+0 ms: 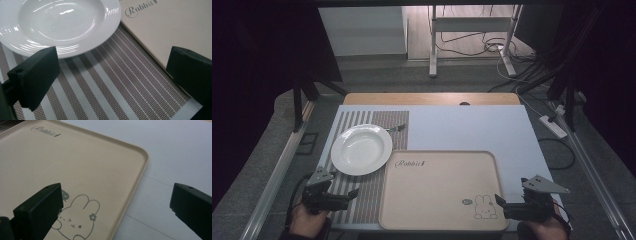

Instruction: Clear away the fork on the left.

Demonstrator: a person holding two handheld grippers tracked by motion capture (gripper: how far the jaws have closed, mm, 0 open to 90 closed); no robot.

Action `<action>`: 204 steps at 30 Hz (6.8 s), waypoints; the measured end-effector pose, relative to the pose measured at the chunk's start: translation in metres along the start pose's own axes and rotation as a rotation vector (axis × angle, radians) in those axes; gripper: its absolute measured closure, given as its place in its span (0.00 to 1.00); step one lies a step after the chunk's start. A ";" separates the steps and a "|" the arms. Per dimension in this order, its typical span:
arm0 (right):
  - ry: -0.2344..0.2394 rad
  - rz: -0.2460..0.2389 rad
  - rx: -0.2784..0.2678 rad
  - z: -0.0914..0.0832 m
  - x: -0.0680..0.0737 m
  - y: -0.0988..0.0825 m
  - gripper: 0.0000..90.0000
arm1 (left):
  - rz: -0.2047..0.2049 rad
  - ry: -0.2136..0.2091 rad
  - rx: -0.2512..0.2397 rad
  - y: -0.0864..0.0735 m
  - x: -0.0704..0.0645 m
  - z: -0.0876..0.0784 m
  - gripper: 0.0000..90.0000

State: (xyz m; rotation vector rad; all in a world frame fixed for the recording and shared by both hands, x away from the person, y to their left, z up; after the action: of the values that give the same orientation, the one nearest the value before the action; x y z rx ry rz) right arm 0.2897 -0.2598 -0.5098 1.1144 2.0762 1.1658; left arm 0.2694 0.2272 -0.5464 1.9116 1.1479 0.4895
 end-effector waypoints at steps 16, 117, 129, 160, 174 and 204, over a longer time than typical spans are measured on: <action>0.032 -0.019 0.024 0.003 0.004 -0.002 0.00 | -0.013 -0.031 0.039 -0.005 0.004 -0.001 0.01; 0.050 -0.026 0.052 0.005 0.005 -0.005 0.00 | 0.109 -0.195 0.143 0.105 0.043 0.171 0.19; 0.054 -0.027 0.058 0.005 0.006 -0.005 0.00 | 0.118 -0.242 0.229 0.120 0.046 0.209 0.98; 0.074 -0.035 0.069 0.006 0.008 -0.007 0.00 | 0.131 -0.094 0.348 0.140 0.096 0.270 0.98; 0.075 -0.041 0.075 0.006 0.008 -0.007 0.00 | 0.108 -0.044 0.361 0.130 0.138 0.250 0.19; 0.073 -0.041 0.076 0.006 0.008 -0.007 0.00 | 0.095 -0.027 0.362 0.118 0.182 0.219 0.87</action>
State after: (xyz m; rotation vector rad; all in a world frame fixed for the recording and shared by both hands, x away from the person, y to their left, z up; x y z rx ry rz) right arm 0.2870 -0.2520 -0.5194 1.0731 2.2055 1.1325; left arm 0.5727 0.2565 -0.5921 2.2843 1.1944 0.3201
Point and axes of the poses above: each handheld gripper's, and its own axes: z roughly forward along the jaws, y roughly out of its top, x roughly to its left, the point moved 9 cm from there along z, roughly forward along the jaws, and after that the axes turned 7 degrees about -x, right-handed, at the moved point
